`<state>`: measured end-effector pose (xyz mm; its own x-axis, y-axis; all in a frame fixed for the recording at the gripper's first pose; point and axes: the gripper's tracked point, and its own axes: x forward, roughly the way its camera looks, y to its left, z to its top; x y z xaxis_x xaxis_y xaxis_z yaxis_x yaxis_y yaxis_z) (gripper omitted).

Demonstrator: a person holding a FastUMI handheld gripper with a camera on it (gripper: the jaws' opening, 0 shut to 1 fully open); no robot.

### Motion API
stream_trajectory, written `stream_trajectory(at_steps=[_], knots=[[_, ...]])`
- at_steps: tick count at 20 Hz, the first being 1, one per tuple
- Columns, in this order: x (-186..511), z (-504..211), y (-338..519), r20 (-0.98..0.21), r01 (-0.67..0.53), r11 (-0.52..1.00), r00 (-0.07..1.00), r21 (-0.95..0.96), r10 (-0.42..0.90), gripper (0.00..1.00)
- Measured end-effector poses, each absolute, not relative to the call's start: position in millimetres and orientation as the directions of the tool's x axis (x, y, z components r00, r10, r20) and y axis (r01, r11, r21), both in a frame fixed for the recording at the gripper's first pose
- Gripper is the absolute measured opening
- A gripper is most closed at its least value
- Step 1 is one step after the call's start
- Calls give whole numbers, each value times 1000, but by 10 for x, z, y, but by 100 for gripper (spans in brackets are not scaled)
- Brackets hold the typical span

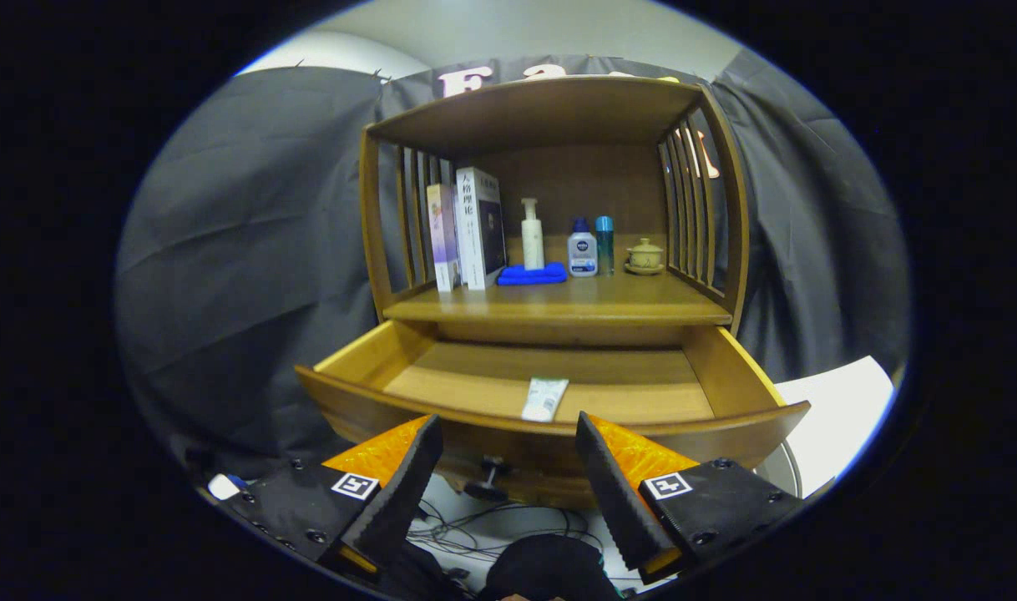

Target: Pull open the drawer, take out the items inside it, and place them on the countertop above the cabinet.

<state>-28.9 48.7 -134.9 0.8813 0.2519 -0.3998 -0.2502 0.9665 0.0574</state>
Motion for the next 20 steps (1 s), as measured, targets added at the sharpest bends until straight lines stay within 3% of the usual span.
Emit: stream_trajectory(at_steps=[6, 12, 20], knots=[[213, -890, 439, -420, -243, 967, 872, 71, 250, 98], [686, -988, 459, -567, -251, 967, 790, 47, 233, 98], [1030, -2036, 517, -854, -276, 961, 506, -29, 120, 98]])
